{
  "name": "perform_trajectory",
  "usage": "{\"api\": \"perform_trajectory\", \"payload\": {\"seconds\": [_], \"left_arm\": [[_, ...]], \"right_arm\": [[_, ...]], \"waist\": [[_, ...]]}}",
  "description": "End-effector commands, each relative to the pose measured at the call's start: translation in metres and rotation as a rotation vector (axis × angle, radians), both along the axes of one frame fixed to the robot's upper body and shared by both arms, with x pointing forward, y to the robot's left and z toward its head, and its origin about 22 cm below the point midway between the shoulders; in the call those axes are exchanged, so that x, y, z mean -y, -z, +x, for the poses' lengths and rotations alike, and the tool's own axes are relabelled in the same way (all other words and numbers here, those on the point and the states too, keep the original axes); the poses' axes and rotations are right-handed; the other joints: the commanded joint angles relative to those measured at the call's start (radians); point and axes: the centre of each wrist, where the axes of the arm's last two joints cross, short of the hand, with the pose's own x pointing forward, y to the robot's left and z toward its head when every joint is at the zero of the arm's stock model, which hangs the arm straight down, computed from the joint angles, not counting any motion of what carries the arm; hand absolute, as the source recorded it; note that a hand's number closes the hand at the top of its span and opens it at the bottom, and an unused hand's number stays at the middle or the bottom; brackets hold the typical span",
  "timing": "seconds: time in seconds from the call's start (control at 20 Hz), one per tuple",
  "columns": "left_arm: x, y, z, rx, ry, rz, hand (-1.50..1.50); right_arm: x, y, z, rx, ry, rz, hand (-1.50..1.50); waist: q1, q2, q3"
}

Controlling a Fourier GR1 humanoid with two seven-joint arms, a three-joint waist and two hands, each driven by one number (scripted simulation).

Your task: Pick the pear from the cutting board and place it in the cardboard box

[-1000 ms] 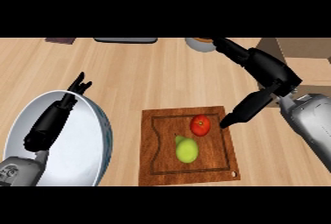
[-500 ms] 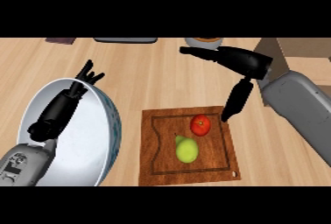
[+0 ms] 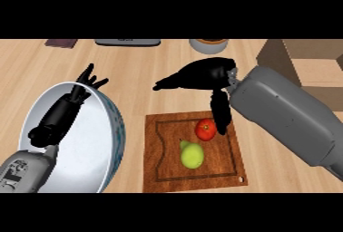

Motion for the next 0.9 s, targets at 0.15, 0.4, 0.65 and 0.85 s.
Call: {"api": "perform_trajectory", "payload": {"seconds": [0.15, 0.4, 0.65, 0.85], "left_arm": [[0.002, 0.015, -0.019, -0.033, -0.009, -0.009, 0.00], [-0.005, -0.012, -0.001, -0.005, -0.015, -0.003, 0.00], [0.003, -0.012, -0.001, -0.010, -0.024, 0.009, 0.00], [-0.013, -0.006, -0.014, -0.007, -0.026, 0.002, 0.00]], "right_arm": [[-0.059, 0.010, -0.037, 0.067, -0.107, -0.214, -1.50], [-0.091, 0.009, -0.055, 0.065, -0.121, -0.339, -1.50], [-0.092, 0.032, -0.068, 0.038, -0.074, -0.388, -1.50], [-0.098, 0.039, -0.078, 0.032, -0.054, -0.406, -1.50]], "waist": [[-0.018, -0.007, 0.001], [-0.028, -0.007, 0.001], [-0.028, -0.004, 0.001], [-0.022, -0.004, 0.001]]}}
